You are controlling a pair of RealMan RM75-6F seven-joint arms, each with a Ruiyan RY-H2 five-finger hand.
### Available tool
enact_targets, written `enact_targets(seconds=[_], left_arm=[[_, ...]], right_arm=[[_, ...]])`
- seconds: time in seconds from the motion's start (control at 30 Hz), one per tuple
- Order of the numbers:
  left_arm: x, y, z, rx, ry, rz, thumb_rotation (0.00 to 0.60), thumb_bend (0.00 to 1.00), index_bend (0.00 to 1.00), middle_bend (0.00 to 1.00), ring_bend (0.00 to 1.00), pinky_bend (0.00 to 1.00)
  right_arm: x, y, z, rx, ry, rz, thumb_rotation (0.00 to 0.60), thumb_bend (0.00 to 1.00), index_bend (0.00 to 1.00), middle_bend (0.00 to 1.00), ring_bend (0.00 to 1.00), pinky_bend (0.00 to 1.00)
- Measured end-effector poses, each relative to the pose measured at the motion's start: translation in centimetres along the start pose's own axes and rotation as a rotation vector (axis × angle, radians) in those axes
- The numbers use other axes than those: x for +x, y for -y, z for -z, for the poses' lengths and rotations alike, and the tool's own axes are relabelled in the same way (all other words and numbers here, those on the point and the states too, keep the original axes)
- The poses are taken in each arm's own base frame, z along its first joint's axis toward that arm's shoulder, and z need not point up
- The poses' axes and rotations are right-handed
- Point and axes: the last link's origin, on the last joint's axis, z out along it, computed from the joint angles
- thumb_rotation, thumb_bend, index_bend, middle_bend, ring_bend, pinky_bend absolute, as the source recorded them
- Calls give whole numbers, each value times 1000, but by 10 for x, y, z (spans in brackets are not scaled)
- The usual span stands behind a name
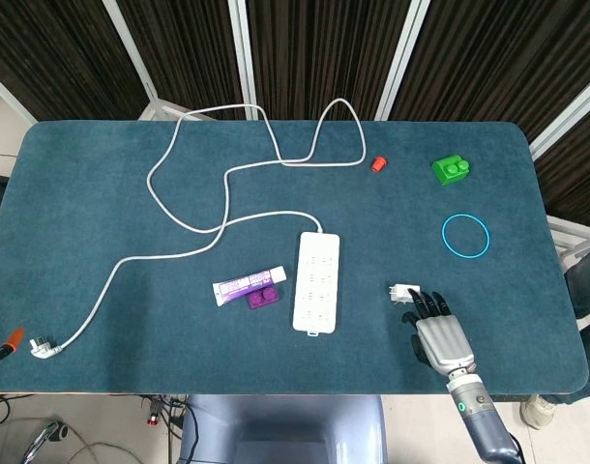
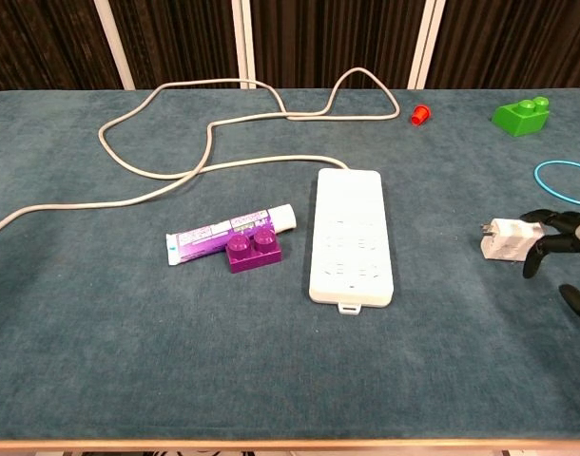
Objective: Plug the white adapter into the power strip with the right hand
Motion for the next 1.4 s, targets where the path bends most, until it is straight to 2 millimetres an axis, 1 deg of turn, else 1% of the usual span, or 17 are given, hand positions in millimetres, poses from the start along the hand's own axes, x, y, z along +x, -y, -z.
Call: enact_targets(seconds=[0.07,0.17,0.3,0.43,0.7,0.77,1.07,1.4], left_arm=[[0,0,0,1,-2,1,600,173,173,27,0,83],[1,0,0,2,-3,1,600,173,173,27,0,83],[0,-1,1,-4,0,-1,600,173,173,27,0,83],[-1,-2,1,-8,3,-2,600,173,173,27,0,83],[0,-2,1,-3,0,-4,600,173,172,27,0,76],[-1,-2,1,-4,1,-5,600,173,172,26,0,76],[-1,-2,1,-2,2,-6,600,173,172,26,0,76],[-1,-2,0,-5,3,-5,600,173,172,26,0,76]], right_arm=[[5,-1,-1,-5,-21,-10,600,691,224,0,0,0],[15,-5,-1,-15,-61,-25,600,691,151,0,0,0],[36,-15,-2,-45,-132,-57,600,691,143,0,0,0],[43,-26,-4,-71,-123,-62,600,691,123,0,0,0],[44,-44,-17,-115,-35,-72,600,690,125,0,0,0],[44,-46,-19,-119,-26,-60,600,691,129,0,0,0],[32,-45,-23,-121,15,-39,600,690,166,0,0,0],[26,-40,-19,-106,41,-28,600,690,178,0,0,0]])
